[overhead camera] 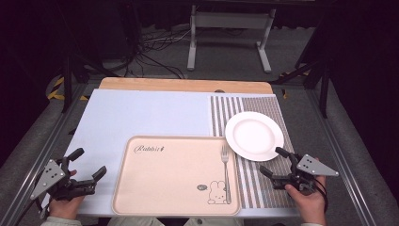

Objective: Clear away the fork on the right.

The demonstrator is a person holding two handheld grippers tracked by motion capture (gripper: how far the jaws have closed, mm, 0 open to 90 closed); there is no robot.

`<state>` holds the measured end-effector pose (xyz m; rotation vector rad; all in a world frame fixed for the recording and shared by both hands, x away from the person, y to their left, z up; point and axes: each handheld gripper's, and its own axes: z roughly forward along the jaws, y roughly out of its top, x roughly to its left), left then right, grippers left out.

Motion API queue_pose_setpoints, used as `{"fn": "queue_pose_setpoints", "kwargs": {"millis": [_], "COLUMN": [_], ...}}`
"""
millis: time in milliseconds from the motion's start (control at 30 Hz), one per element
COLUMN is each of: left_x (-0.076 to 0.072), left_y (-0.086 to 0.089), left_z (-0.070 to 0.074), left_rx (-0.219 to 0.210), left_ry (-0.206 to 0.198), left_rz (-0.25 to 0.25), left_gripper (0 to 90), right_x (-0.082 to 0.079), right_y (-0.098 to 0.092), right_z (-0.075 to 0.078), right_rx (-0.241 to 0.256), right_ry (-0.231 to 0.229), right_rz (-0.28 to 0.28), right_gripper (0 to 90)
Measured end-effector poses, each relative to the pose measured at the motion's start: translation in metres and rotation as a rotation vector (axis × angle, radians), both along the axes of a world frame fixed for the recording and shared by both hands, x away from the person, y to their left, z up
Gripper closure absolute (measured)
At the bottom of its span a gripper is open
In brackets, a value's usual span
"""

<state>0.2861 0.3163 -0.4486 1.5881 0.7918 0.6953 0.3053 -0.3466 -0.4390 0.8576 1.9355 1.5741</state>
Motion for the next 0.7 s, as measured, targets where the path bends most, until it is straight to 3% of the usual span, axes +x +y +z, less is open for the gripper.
{"fn": "queue_pose_setpoints", "kwargs": {"millis": [100, 200, 700], "left_x": [0.000, 0.000, 0.001], "left_y": [0.000, 0.000, 0.001], "left_z": [0.000, 0.000, -0.001], "left_rx": [0.000, 0.000, -0.007], "left_ry": [0.000, 0.000, 0.001], "left_rz": [-0.001, -0.003, -0.002], "left_gripper": [0.4, 0.4, 0.3], "right_x": [-0.001, -0.001, 0.000], "right_y": [-0.003, -0.006, 0.001], "right_z": [-0.004, -0.013, -0.014], "right_rx": [0.021, 0.048, -0.017], "right_ry": [0.022, 0.073, 0.066], "right_rz": [-0.025, -0.051, -0.029], "right_gripper": [6.2, 5.6, 4.3]}}
